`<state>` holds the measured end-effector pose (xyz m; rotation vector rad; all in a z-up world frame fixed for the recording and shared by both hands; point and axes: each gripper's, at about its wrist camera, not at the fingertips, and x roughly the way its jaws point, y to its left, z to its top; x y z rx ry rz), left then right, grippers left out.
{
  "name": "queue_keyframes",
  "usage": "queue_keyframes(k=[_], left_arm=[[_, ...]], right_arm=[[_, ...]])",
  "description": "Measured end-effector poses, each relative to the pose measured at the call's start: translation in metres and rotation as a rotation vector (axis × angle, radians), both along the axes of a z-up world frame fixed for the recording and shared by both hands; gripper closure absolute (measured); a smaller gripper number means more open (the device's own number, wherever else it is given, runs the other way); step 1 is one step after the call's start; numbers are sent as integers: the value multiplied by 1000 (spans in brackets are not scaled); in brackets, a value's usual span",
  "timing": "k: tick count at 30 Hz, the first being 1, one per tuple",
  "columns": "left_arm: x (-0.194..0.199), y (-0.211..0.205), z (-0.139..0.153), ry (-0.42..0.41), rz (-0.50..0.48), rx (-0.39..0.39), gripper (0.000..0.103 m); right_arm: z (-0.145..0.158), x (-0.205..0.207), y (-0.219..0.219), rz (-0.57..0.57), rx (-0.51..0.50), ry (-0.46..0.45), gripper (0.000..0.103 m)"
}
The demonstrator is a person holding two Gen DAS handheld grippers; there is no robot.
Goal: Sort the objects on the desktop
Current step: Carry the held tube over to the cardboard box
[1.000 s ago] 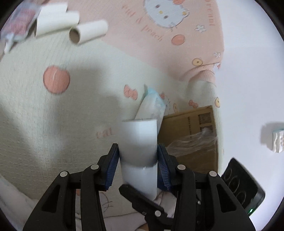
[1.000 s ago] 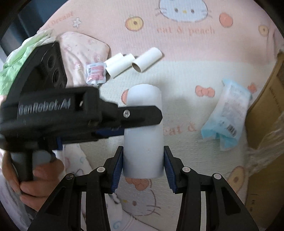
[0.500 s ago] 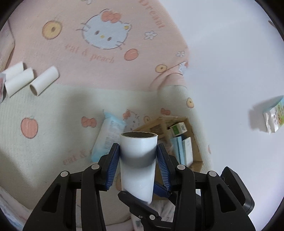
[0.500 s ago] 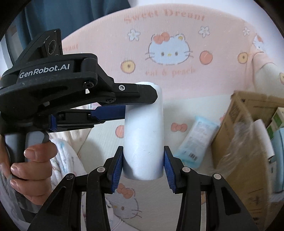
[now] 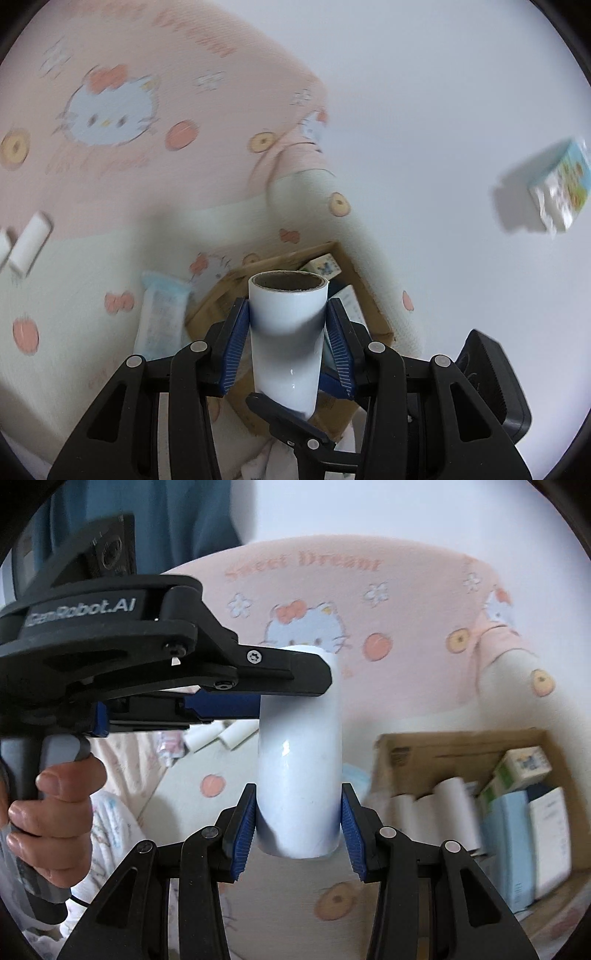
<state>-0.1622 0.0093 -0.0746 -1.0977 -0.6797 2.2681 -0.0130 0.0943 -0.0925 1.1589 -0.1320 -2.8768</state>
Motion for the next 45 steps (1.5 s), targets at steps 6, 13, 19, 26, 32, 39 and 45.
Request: queue_keyframes(k=[6,13,19,26,32,39,45], left_arm=[[-16,39,19,2,-28,-10,56],[-31,75,18,-49,-40,-22,56],[-44,99,6,-114,-55,-58,56],[-59,119,-21,-194,-62,-105,56],[-77,131,-41,-253,-52,-171,56],[-103,134,-67,-374,-32,-228,56],[-108,137,-90,-469,-50,-240,56]], right_arm=[[19,7,41,-57,-18,43,62],[17,8,80,-56,2,11,62],[6,8,104,-47,-31,-20,62],[-21,2,127,-45,-84,-104,62],[-42,-7,144,-59,-178,-162,62],[-66,-29,155,-61,-240,-250,62],[-83,-34,156,-49,-274,-284,62]])
